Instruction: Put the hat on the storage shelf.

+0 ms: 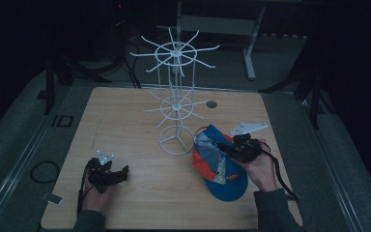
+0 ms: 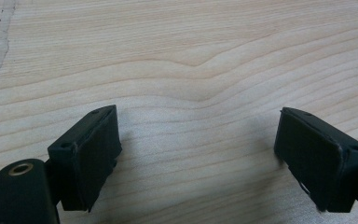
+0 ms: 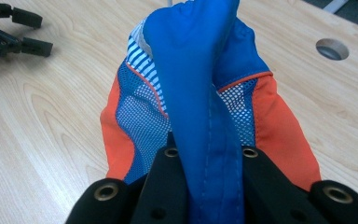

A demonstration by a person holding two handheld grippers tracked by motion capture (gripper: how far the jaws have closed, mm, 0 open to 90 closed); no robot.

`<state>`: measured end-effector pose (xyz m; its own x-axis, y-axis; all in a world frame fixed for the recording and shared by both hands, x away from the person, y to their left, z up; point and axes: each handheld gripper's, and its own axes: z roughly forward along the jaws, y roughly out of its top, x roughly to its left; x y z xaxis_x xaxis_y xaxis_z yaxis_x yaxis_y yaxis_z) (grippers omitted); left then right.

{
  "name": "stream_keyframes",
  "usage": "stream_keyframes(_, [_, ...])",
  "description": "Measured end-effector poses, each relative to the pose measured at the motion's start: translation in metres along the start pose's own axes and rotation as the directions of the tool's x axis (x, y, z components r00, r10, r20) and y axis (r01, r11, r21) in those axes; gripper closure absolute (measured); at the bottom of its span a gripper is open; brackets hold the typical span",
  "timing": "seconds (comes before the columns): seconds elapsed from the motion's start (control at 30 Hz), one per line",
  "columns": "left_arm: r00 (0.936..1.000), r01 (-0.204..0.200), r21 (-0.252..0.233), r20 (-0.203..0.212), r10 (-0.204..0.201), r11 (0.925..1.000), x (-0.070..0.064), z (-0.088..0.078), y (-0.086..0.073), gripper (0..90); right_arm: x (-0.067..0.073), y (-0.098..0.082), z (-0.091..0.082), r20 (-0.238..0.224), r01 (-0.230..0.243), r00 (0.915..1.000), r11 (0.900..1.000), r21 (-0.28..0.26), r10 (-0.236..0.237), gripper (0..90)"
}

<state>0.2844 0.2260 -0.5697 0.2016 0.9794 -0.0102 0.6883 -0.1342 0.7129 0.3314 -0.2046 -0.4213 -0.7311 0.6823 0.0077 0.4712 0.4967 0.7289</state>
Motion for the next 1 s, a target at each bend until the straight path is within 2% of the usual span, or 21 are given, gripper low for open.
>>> stream_keyframes(0.33, [1.0000,-0.002,0.003,0.001,0.002,1.0000,0.000,0.000,0.000,14.7,0.004,0.004,-0.008,0.005,0.008,1.0000,1.000,-0.028,-0.008,88.2])
stream_keyframes(1.0, [1.0000,-0.003,0.005,0.001,0.003,1.0000,0.000,0.000,0.000,14.7,0.002,0.008,-0.029,0.024,-0.002,0.9997,0.996,-0.085,0.004,88.2])
